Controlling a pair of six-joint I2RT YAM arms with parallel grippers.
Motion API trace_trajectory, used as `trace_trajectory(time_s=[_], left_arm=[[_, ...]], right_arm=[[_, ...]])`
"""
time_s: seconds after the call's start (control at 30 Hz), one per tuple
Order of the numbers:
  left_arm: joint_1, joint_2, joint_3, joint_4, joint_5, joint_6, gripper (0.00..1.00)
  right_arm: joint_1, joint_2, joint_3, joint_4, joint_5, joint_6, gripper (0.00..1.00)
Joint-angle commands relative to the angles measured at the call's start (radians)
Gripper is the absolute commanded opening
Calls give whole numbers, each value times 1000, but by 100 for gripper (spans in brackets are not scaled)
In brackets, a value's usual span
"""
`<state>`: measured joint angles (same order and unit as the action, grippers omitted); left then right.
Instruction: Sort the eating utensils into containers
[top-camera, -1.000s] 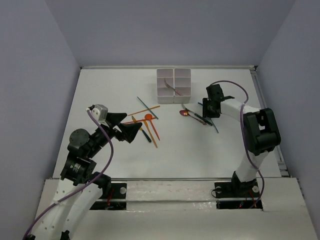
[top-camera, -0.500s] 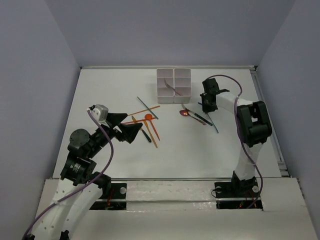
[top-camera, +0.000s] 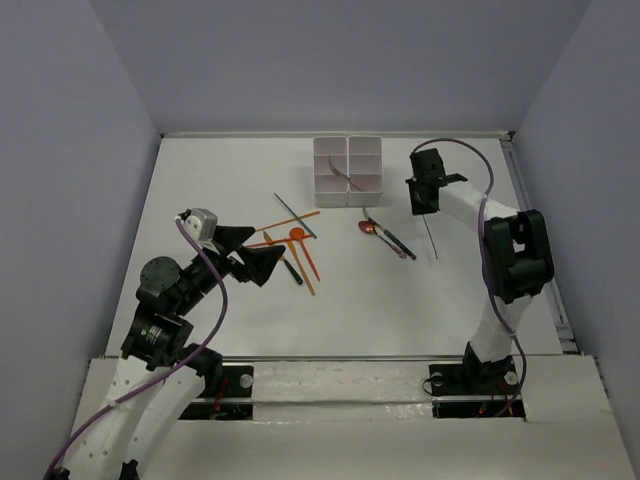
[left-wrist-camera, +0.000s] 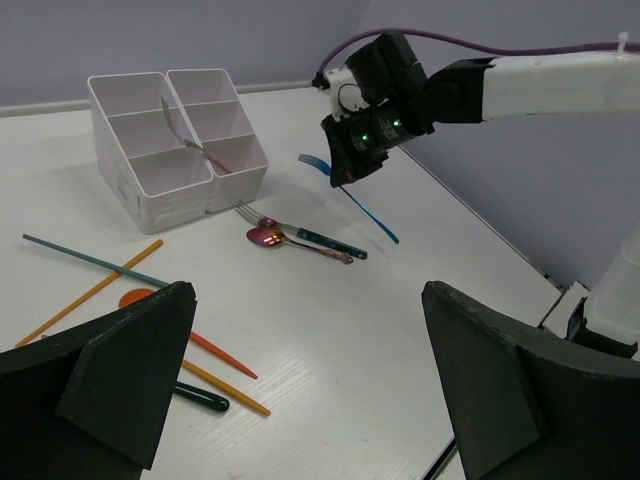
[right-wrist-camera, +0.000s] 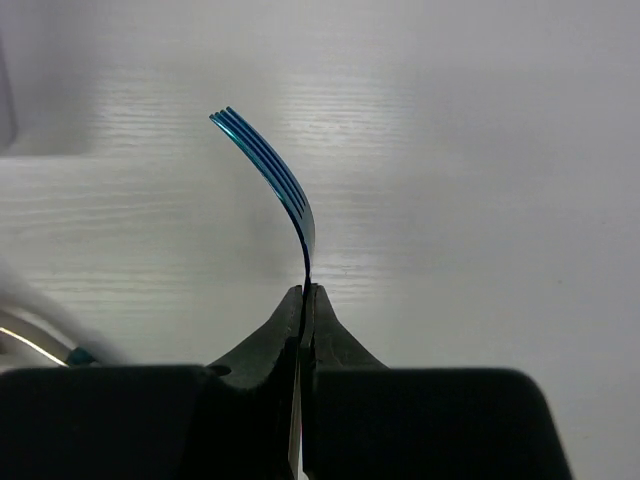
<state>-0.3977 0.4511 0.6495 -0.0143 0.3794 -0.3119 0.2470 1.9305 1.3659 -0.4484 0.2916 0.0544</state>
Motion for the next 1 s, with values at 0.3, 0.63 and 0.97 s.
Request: trace_trajectory(time_s=[0.3,0.63,0.97], left_arm=[[23,26,36,36,4,4,99],[42,38,36,39,19,7,99],[60,44,39,39,24,8,99]], right_arm=[[135,-355,-157,776,-101,-25,0],[179,-187,-120,1224,-100,33,0],[179,-18,-65,1341,-195,58,0]])
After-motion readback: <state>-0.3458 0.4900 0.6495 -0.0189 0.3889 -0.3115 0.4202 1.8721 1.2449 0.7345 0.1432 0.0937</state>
